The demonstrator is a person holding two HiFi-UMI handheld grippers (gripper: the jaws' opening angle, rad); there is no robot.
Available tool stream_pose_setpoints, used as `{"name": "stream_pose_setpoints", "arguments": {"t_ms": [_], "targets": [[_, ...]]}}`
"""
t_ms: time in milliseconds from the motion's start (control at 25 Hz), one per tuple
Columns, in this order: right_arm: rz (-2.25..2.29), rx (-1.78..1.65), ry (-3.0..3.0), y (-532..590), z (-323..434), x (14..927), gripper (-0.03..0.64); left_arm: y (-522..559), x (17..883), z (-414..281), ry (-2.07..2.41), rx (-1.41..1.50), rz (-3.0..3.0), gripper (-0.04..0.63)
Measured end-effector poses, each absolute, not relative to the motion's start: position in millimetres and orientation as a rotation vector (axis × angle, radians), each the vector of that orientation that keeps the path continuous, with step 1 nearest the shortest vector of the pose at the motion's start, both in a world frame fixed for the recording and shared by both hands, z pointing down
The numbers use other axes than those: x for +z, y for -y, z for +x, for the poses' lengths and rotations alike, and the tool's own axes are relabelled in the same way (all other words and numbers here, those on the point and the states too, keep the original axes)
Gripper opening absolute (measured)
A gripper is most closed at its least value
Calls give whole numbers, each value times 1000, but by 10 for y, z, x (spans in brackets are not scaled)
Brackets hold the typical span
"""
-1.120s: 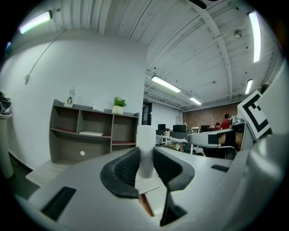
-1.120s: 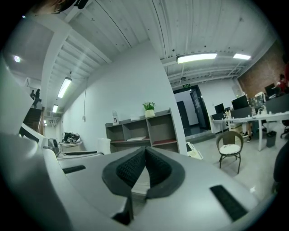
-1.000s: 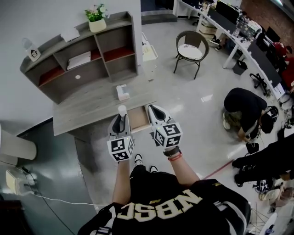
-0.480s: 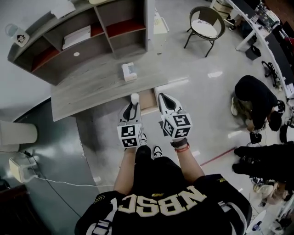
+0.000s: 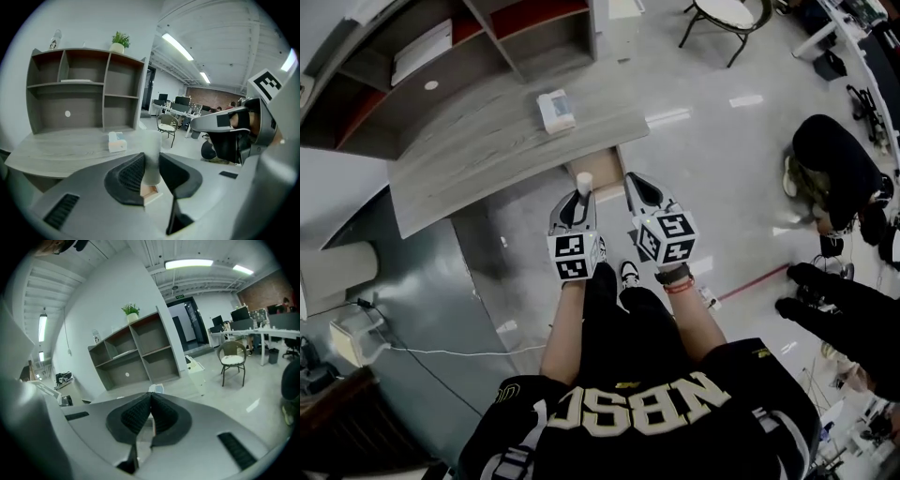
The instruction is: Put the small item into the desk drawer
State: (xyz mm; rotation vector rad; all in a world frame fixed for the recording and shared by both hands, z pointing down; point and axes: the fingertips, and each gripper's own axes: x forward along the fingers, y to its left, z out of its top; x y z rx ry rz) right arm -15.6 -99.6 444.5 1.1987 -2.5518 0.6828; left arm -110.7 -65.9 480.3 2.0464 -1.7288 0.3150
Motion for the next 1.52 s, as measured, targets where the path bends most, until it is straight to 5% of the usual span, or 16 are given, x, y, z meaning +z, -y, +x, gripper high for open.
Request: {"name": "stream_pose_setpoints", "arguments": {"t_ms": [1520], "targets": [[1154, 911, 2288, 1211, 7, 6354, 6, 1237, 7411, -886, 1375, 757, 1995, 110]]}}
